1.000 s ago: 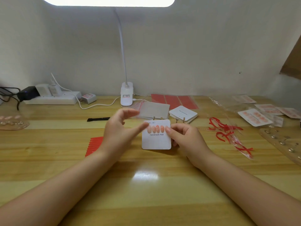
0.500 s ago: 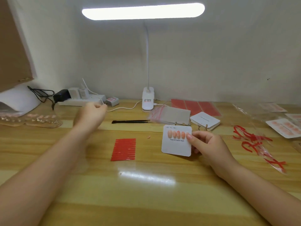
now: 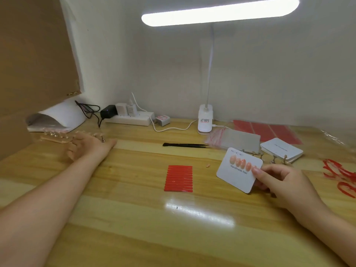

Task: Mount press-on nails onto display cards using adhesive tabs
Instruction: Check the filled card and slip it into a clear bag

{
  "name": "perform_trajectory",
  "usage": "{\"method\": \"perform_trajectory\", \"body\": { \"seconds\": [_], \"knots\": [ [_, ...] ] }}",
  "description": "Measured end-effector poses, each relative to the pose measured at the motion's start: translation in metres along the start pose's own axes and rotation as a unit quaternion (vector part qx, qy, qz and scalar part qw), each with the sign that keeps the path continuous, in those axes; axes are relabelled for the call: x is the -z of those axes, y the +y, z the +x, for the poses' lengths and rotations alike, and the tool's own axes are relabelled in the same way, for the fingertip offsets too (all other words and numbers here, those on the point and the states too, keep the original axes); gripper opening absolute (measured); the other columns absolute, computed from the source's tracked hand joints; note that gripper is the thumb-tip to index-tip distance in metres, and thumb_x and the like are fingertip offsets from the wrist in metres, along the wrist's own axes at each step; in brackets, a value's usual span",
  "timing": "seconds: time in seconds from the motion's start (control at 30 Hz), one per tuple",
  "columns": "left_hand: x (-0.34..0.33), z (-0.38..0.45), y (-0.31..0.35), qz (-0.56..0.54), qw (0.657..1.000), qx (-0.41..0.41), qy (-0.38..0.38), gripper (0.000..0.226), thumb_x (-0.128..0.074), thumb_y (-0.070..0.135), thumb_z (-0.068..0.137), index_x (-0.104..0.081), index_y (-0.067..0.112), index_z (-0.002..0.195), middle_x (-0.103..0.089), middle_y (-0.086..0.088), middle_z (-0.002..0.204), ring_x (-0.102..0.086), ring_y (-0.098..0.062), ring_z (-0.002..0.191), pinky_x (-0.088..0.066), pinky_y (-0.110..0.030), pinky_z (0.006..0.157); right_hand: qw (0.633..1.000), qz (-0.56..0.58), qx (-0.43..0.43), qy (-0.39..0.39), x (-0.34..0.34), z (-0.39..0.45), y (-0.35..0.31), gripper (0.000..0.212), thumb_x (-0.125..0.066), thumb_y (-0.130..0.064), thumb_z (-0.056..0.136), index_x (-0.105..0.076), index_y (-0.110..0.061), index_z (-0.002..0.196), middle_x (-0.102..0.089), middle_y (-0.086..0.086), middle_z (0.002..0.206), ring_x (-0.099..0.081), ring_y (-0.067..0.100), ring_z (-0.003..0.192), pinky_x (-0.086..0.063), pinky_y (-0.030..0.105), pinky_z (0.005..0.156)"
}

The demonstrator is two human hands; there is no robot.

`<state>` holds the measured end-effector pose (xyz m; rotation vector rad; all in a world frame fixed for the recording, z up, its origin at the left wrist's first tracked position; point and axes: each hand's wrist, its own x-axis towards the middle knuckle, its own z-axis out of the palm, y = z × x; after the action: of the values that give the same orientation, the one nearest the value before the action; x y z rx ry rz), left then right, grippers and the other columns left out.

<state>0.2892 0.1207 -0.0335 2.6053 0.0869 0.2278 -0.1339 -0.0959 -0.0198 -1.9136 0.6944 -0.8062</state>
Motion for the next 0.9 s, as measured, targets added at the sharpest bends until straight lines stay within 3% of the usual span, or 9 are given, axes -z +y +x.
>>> {"method": "perform_trajectory", "body": {
  "seconds": [0.1, 0.23, 0.37, 0.47, 0.6, 0.77, 0.9],
  "knots": [
    [-0.001, 0.001, 0.007, 0.018, 0.999, 0.025, 0.016, 0.114, -0.069, 0.065, 0.070, -0.017, -0.003, 0.144, -0.033, -0.024, 0.147, -0.033, -0.041, 0.134, -0.027, -0.047, 0.110, 1.000, -0.004, 0.003, -0.001, 0.000, -0.001, -0.002, 0.023, -0.067, -0.030, 0.086, -0.074, -0.035, 0.066, -0.071, -0.010, 0.064, -0.060, -0.005, 0.054, -0.040, 0.005, 0.047],
    [-0.003, 0.000, 0.013, 0.019, 0.999, 0.043, 0.014, 0.102, -0.066, 0.054, 0.075, -0.017, -0.002, 0.144, -0.031, -0.023, 0.147, -0.032, -0.041, 0.133, -0.027, -0.046, 0.110, 1.000, -0.012, -0.003, -0.011, 0.004, -0.002, -0.003, 0.016, -0.067, -0.036, 0.084, -0.075, -0.040, 0.071, -0.072, -0.008, 0.067, -0.060, -0.002, 0.058, -0.045, 0.022, 0.056],
    [-0.002, 0.010, 0.003, -0.002, 1.000, 0.019, -0.006, 0.108, -0.061, 0.072, 0.059, -0.022, 0.008, 0.137, -0.033, -0.022, 0.140, -0.033, -0.042, 0.128, -0.028, -0.049, 0.104, 1.000, 0.002, -0.013, -0.010, 0.004, -0.003, -0.005, 0.009, -0.067, -0.045, 0.074, -0.075, -0.046, 0.076, -0.073, -0.006, 0.069, -0.061, 0.001, 0.059, -0.047, 0.013, 0.052],
    [0.004, 0.028, -0.007, -0.050, 0.998, 0.020, -0.040, 0.117, -0.051, 0.080, 0.053, -0.020, 0.013, 0.144, -0.036, -0.017, 0.144, -0.031, -0.044, 0.130, -0.024, -0.051, 0.103, 1.000, 0.011, -0.024, -0.007, 0.003, -0.004, -0.009, 0.013, -0.065, -0.050, 0.067, -0.072, -0.053, 0.077, -0.074, -0.012, 0.071, -0.064, -0.003, 0.061, -0.051, 0.019, 0.056],
    [0.007, 0.045, -0.023, -0.136, 0.990, 0.007, -0.041, 0.103, -0.055, 0.063, 0.062, -0.012, 0.026, 0.148, -0.042, -0.006, 0.145, -0.029, -0.045, 0.135, -0.019, -0.054, 0.107, 0.999, 0.011, -0.037, -0.006, 0.002, -0.006, -0.012, 0.013, -0.065, -0.049, 0.068, -0.071, -0.055, 0.078, -0.073, -0.015, 0.072, -0.065, -0.005, 0.063, -0.044, 0.024, 0.058],
    [0.007, 0.051, -0.034, -0.122, 0.991, -0.040, -0.029, 0.096, -0.023, 0.083, 0.078, -0.021, 0.018, 0.150, -0.036, -0.011, 0.152, -0.028, -0.042, 0.140, -0.007, -0.055, 0.114, 0.999, 0.004, -0.049, -0.006, 0.002, -0.006, -0.011, 0.014, -0.064, -0.052, 0.067, -0.072, -0.054, 0.080, -0.073, -0.014, 0.071, -0.065, -0.005, 0.061, -0.044, 0.024, 0.057],
    [0.011, 0.050, -0.033, -0.120, 0.990, -0.050, -0.050, 0.088, -0.015, 0.078, 0.087, -0.020, 0.019, 0.152, -0.023, -0.010, 0.158, -0.015, -0.040, 0.145, -0.004, -0.056, 0.116, 0.999, 0.004, -0.051, -0.006, 0.003, -0.007, -0.011, 0.014, -0.065, -0.050, 0.067, -0.072, -0.052, 0.080, -0.073, -0.014, 0.070, -0.065, -0.005, 0.060, -0.049, 0.021, 0.051]
  ]
}}
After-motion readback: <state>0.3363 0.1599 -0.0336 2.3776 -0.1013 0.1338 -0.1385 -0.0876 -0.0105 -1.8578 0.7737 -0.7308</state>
